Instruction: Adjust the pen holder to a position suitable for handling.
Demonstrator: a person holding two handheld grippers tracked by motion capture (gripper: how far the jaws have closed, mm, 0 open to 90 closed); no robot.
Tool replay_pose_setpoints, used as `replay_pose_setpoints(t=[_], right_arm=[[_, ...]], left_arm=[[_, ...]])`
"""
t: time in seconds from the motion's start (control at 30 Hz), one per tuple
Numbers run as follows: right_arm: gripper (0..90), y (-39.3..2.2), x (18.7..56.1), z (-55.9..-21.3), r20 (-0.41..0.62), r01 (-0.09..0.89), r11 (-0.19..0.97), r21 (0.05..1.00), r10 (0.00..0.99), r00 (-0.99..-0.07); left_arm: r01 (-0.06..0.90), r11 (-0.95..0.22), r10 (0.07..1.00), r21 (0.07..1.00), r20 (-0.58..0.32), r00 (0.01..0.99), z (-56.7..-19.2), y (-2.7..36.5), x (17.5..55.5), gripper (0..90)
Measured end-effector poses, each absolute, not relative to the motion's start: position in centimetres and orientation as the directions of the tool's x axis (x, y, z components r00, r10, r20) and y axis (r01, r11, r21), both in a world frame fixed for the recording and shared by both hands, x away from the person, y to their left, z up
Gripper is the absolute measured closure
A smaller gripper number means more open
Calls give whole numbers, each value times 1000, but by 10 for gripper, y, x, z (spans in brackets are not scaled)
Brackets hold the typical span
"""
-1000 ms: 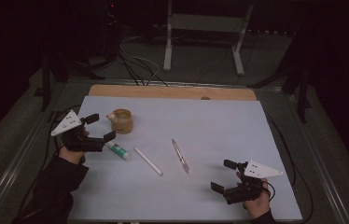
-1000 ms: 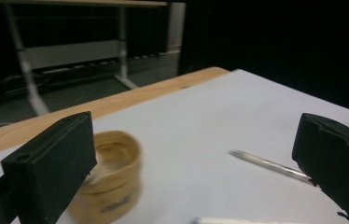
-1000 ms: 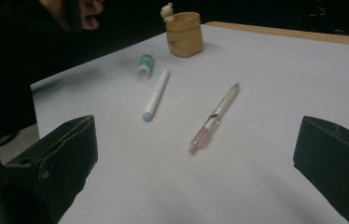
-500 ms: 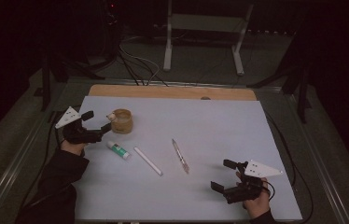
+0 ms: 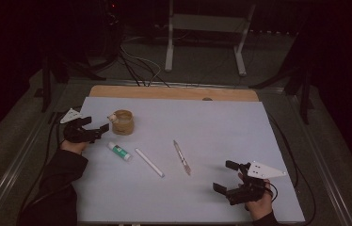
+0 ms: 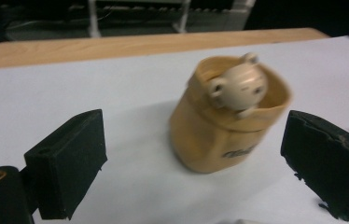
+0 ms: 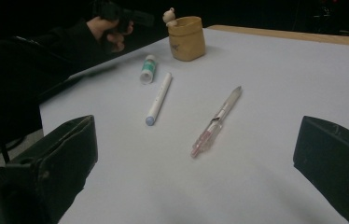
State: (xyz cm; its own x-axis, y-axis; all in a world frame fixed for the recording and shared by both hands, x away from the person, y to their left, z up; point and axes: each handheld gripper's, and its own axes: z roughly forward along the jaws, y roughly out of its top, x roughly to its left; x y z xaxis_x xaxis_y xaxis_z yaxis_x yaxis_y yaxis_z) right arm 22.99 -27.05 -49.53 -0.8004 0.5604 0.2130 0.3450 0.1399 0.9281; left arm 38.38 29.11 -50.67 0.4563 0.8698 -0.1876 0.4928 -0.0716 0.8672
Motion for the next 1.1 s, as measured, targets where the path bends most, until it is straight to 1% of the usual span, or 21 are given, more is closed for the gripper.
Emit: replay_pose_setpoints(t=[0.03, 0.07, 0.1, 0.13, 0.17, 0.2, 0.23, 0.27, 0.33, 0.37, 0.4, 0.47, 0.5, 0.53, 0.57, 0.67, 0.73, 1.1], right_arm=[[0, -271, 230, -495, 211, 343, 140, 929, 561, -800], [0, -271, 230, -495, 208, 341, 141, 929, 562, -801], [0, -271, 230, -495, 208, 341, 142, 929, 562, -801], [0, -271, 230, -495, 208, 341, 142, 929, 562, -801], [0, -271, 230, -495, 203, 339, 148, 929, 563, -801], [0, -270, 229, -495, 204, 340, 149, 928, 561, -802], [0, -270, 229, -495, 205, 342, 149, 928, 561, -802], [0, -270, 229, -495, 204, 341, 151, 928, 561, -802], [0, -270, 229, -495, 204, 340, 149, 929, 559, -803], [0, -270, 230, -495, 205, 340, 148, 929, 560, -803], [0, -270, 230, -495, 206, 340, 146, 929, 560, -803], [0, -271, 230, -495, 211, 344, 143, 928, 560, -801], [0, -271, 230, -495, 214, 346, 140, 928, 559, -801], [0, -271, 230, -495, 213, 346, 141, 928, 560, -801], [0, -271, 230, -495, 212, 345, 143, 928, 560, -801], [0, -271, 230, -495, 211, 344, 143, 928, 561, -801], [0, -271, 230, -495, 209, 344, 146, 927, 561, -801], [0, -273, 231, -495, 211, 344, 139, 929, 562, -799]], left_arm=[[506, -68, 879, 860, -187, 438, -509, 292, 386, 111], [515, -60, 884, 855, -194, 426, -510, 292, 387, 177], [532, -52, 884, 845, -208, 418, -512, 293, 389, 179], [532, -52, 884, 845, -208, 418, -512, 293, 389, 209], [543, -70, 887, 837, -197, 418, -514, 292, 392, 209], [549, -78, 888, 832, -193, 418, -515, 291, 393, 277], [563, -85, 888, 822, -193, 417, -517, 290, 395, 303], [565, -91, 887, 820, -191, 420, -517, 289, 396, 351], [580, -109, 889, 807, -182, 420, -519, 287, 399, 402], [583, -120, 891, 803, -172, 421, -520, 285, 400, 456], [593, -129, 895, 795, -164, 414, -521, 284, 402, 478], [600, -152, 892, 786, -152, 425, -522, 282, 404, 578], [599, -168, 893, 783, -136, 428, -523, 280, 405, 606], [601, -186, 893, 777, -121, 433, -523, 279, 407, 660], [605, -197, 896, 771, -109, 431, -523, 277, 408, 691], [627, -189, 901, 756, -121, 417, -524, 275, 413, 810], [640, -203, 904, 741, -110, 413, -525, 273, 416, 894], [657, -235, 886, 716, -119, 447, -527, 260, 424, 900]])
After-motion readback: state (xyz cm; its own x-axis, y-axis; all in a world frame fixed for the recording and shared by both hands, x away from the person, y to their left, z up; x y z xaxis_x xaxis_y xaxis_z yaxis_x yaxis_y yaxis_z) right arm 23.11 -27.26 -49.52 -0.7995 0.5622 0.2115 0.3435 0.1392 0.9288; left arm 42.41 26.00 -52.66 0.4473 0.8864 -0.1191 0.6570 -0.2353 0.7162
